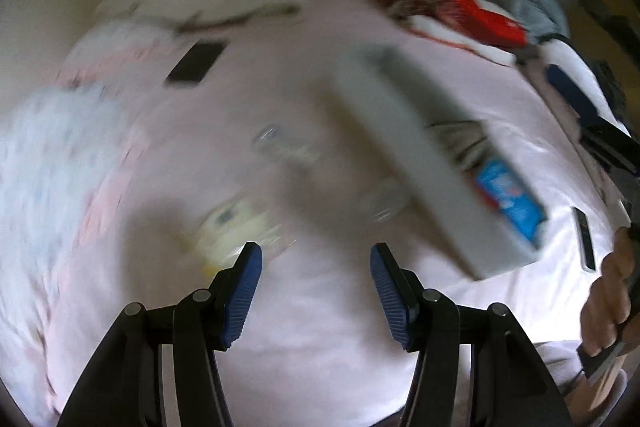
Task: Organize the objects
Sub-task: 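Move the right gripper to the clear bread bag and grasp it, then carry the bread bag into the grey tray and release it, then grasp the clear ribbed plastic cup with the right gripper, then carry the clear cup into the grey tray and release it, then grasp the small glass jar of white pieces with the right gripper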
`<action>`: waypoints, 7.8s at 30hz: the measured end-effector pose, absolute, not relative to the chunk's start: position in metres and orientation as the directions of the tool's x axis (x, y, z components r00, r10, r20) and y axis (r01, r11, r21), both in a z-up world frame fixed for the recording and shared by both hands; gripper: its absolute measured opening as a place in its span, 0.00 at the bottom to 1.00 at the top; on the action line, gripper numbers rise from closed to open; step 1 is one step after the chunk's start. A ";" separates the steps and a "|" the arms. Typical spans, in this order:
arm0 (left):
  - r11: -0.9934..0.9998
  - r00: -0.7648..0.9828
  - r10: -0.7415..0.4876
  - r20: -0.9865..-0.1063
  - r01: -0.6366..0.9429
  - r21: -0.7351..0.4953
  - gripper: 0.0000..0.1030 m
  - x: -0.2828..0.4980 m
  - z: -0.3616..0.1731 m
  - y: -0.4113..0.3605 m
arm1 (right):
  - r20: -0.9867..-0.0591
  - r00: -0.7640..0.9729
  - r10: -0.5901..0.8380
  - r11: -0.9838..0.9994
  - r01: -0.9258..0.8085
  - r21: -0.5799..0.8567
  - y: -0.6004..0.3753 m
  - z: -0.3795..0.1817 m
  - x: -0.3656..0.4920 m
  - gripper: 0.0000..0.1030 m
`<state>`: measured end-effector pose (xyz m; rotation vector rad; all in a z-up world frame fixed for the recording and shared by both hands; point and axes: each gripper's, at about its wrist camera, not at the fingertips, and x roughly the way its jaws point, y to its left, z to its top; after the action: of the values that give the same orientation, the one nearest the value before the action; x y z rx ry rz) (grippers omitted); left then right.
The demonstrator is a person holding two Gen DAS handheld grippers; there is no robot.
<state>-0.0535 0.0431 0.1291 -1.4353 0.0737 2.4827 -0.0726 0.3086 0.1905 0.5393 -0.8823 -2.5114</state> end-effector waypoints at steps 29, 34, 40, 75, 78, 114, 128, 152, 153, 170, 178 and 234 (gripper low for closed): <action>-0.979 -0.370 0.195 -0.908 -0.125 -0.160 0.53 -0.087 0.029 -0.023 | -0.791 -0.289 -0.540 -0.833 0.322 0.450 0.102 0.007 -0.167 0.70; -0.985 -0.356 0.160 -0.921 -0.112 -0.128 0.53 -0.089 0.025 -0.025 | -0.806 -0.314 -0.502 -0.846 0.371 0.383 0.096 0.008 -0.158 0.70; -0.979 -0.358 0.206 -0.911 -0.075 -0.192 0.53 -0.090 0.031 -0.033 | -0.790 -0.295 -0.537 -0.831 0.343 0.438 0.107 0.011 -0.159 0.56; -0.942 -0.468 0.331 -0.819 -0.208 -0.262 0.53 -0.077 0.072 0.054 | -0.660 -0.748 -0.070 -0.974 -0.091 0.205 0.308 0.112 -0.162 0.56; -0.947 -0.460 0.319 -0.828 -0.197 -0.256 0.53 -0.077 0.067 0.051 | -0.656 -0.752 -0.072 -0.971 -0.097 0.218 0.310 0.115 -0.160 0.56; -0.957 -0.414 0.270 -0.870 -0.018 -0.288 0.53 -0.086 0.047 -0.016 | -0.866 -0.358 -0.350 -0.837 -0.295 0.460 0.227 0.016 -0.121 0.62; -0.946 -0.404 0.302 -0.863 -0.012 -0.325 0.53 -0.083 0.045 -0.014 | -0.860 -0.498 -0.114 -0.830 -0.429 0.358 0.237 0.008 -0.143 0.51; -0.955 -0.474 0.265 -0.839 -0.012 -0.295 0.53 -0.082 0.060 -0.020 | -0.667 -0.578 -0.470 -0.859 0.124 0.498 0.170 0.067 -0.133 0.50; -0.955 -0.480 0.266 -0.836 -0.013 -0.296 0.53 -0.082 0.061 -0.020 | -0.655 -0.587 -0.476 -0.855 0.132 0.502 0.171 0.071 -0.130 0.50; -0.964 -0.468 0.260 -0.845 -0.069 -0.258 0.53 -0.083 0.049 0.004 | -0.566 -0.811 -0.144 -0.934 -0.079 0.350 0.281 0.129 -0.124 0.50; -0.959 -0.433 0.277 -0.858 -0.076 -0.272 0.53 -0.082 0.033 0.015 | -0.612 -0.782 -0.117 -0.917 -0.151 0.369 0.324 0.110 -0.144 0.52; -0.969 -0.595 0.236 -0.768 -0.087 -0.230 0.53 -0.082 0.080 0.003 | -0.570 -0.691 -0.444 -0.885 0.239 0.401 0.202 0.104 -0.132 0.39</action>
<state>-0.0818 0.0032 0.0801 -1.3100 -0.2504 2.6422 -0.1323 0.2017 0.1038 0.9699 -0.4198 -2.5528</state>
